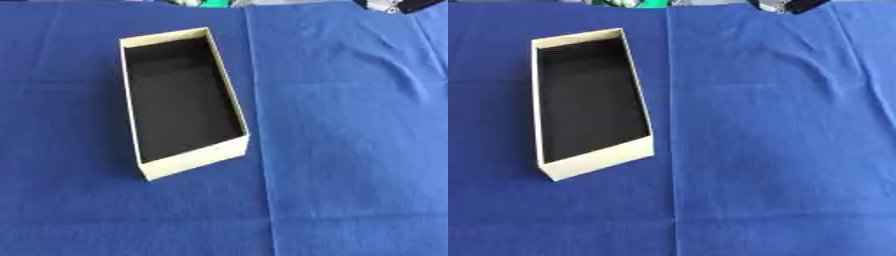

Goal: Pick up objects on the table and place them in the box.

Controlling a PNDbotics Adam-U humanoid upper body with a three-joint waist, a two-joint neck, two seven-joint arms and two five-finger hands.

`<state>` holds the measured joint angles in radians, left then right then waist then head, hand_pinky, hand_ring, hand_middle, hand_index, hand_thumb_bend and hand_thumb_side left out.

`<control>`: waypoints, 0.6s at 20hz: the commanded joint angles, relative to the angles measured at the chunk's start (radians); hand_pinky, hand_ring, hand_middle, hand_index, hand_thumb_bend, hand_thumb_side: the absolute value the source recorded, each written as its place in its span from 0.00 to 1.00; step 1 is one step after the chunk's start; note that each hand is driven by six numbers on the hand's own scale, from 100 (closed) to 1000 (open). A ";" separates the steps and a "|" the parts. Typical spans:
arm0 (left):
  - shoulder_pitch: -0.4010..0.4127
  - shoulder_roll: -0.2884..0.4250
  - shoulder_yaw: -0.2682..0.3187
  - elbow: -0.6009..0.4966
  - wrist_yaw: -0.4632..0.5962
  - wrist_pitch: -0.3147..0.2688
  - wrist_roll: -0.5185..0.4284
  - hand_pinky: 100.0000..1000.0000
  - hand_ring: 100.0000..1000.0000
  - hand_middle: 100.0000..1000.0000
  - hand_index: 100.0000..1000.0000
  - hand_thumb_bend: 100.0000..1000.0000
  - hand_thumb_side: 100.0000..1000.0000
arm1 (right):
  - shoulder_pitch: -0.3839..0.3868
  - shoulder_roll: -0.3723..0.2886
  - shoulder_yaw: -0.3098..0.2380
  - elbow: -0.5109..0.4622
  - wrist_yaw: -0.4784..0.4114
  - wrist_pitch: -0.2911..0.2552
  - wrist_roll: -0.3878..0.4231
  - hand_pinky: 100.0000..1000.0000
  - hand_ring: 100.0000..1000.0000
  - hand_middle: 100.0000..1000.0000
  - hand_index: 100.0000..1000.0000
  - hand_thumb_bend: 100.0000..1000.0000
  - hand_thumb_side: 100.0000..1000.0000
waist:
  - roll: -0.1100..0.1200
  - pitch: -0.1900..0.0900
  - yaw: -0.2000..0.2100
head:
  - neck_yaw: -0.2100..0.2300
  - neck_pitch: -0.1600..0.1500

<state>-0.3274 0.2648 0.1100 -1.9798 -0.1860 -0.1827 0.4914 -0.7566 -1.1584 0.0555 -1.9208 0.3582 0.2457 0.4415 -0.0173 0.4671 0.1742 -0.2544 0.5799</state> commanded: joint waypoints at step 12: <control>-0.015 0.019 0.001 -0.020 0.004 0.001 -0.006 0.51 0.63 0.58 0.71 0.00 0.72 | -0.199 0.090 0.237 -0.079 -0.081 0.090 0.130 0.60 0.66 0.40 0.45 0.00 0.25 | -0.040 -0.075 0.035 | -0.018 0.024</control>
<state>-0.3332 0.2648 0.1092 -1.9798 -0.1830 -0.1807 0.4886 -0.9366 -1.0621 0.2862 -1.9857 0.2840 0.3270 0.5552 -0.0466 0.4316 0.2096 -0.2682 0.5972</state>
